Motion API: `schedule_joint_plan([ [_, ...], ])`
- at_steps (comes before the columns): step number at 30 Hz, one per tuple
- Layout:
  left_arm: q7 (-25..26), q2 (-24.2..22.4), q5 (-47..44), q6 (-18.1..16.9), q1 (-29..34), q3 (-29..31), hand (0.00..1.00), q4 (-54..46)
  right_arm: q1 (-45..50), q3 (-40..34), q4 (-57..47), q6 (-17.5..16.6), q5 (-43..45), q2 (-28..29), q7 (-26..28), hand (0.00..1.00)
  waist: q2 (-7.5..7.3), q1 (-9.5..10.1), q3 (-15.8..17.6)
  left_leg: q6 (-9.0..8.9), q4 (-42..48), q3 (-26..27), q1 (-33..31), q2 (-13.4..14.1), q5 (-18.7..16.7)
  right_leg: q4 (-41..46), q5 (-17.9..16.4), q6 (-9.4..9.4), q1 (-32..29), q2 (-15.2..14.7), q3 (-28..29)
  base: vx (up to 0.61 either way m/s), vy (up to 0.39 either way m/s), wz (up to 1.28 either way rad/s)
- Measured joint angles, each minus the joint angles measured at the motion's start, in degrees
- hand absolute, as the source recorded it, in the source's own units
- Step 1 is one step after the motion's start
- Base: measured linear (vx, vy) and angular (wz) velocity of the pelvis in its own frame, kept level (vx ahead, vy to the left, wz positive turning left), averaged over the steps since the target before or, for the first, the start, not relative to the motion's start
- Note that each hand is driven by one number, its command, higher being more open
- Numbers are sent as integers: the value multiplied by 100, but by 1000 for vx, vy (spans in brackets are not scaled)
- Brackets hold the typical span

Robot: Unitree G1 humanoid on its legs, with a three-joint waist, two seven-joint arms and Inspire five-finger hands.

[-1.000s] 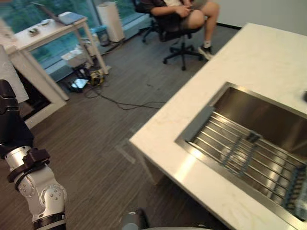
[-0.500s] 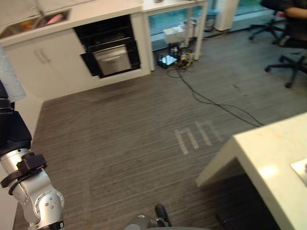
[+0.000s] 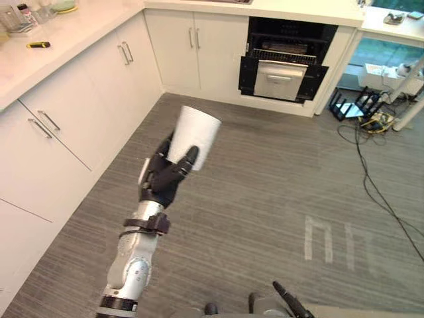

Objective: Walk over to the sink, pick up the cup, carry it to the dishwasher, place the cup inside the dishwasher, then close the dishwasher door

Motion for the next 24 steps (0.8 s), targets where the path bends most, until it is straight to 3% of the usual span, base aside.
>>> schedule_joint_plan([
  [1, 0, 8, 29, 10, -10, -32, 0, 35, -27, 39, -21, 34, 1, -27, 17, 100, 20, -9, -13, -7, -63, 70, 83, 51, -3, -2, 10, -17, 38, 51, 12, 192, -99, -36],
  [3, -7, 19, 66, 33, -12, -108, 0, 73, -44, 164, -55, 111, 7, -92, 52, 100, 31, -30, -32, -244, -63, 317, 288, 163, -39, -48, 42, -67, 222, 140, 79, 125, -63, -24],
  [4, -172, 370, 88, -34, -289, -243, 0, 498, 43, 638, -47, 356, 176, -161, 187, 100, -297, -168, -91, -205, -1308, 996, 264, 262, 1096, -820, 371, -144, 533, 123, 142, 37, -14, -6],
  [12, -47, 143, 96, -37, -233, -244, 0, 627, 121, 609, -29, 388, 173, -164, 238, 100, -280, -174, -76, -216, -1277, 1004, 300, 264, 1050, -776, 311, -163, 541, 117, 118, 1, -1, 0],
  [14, 135, -61, 124, -35, -156, -264, 0, 767, 144, 488, 18, 396, 158, -146, 300, 100, -316, -198, -8, -232, -1209, 1021, 362, 235, 934, -306, -11, -241, 413, 38, -53, 3, -19, 7],
  [16, 406, -187, 328, -16, -79, -488, 0, 922, 142, 362, 226, 399, -30, -122, 362, 100, -463, -198, 129, -159, -783, 996, 356, 99, 615, 574, -613, -387, 231, -291, -437, 29, -43, 24],
  [17, 458, -219, 382, -3, -54, -564, 0, 943, 150, 353, 262, 392, -130, -131, 362, 100, -474, -209, 179, -151, -666, 984, 358, 77, 532, 829, -727, -475, 216, -426, -658, 58, -39, -1],
  [18, 574, -332, 496, -1, 25, -603, 0, 1003, 84, 260, 392, 324, -211, -154, 373, 100, -474, -156, 300, -80, -527, 1061, 388, 61, 356, 1788, -729, -569, -72, -698, -1189, 17, -3, -26],
  [19, 696, -406, 566, 4, 33, -627, 0, 1287, 45, 213, 372, 179, -255, -170, 440, 100, -484, -185, 340, -67, -409, 1109, 449, 17, 226, 2752, -626, -728, -439, -952, -1374, 14, 16, -28],
  [20, 750, -415, 574, 42, 25, -666, 0, 1427, 10, 191, 334, 115, -291, -173, 439, 100, -496, -236, 348, -46, -367, 1083, 514, 8, 165, 3102, -533, -868, -538, -1004, -1343, 55, 42, 3],
  [21, 808, -421, 649, 103, 26, -713, 0, 1597, -46, 181, 324, 39, -309, -182, 412, 100, -507, -348, 417, 7, -318, 969, 713, 24, 78, 3786, -300, -1121, -807, -1040, -1329, 161, 13, 29],
  [22, 807, -426, 699, 112, 4, -757, 0, 1685, -112, 178, 321, -7, -293, -175, 354, 100, -439, -419, 492, 3, -191, 840, 774, 188, -31, 3743, -556, -831, -922, -815, -1154, 183, -24, 40],
  [23, 807, -420, 713, 111, -46, -807, 0, 1718, -115, 181, 298, -21, -293, -173, 341, 100, -369, -445, 531, -20, -108, 762, 755, 281, -85, 3356, -673, -666, -927, -618, -1103, 224, -62, 60],
  [24, 807, -384, 722, 110, -158, -881, 0, 1729, -98, 183, 258, -25, -294, -159, 303, 100, -318, -439, 559, -47, -86, 594, 740, 391, -121, 2449, -627, -429, -1008, -344, -952, 240, -97, 74],
])
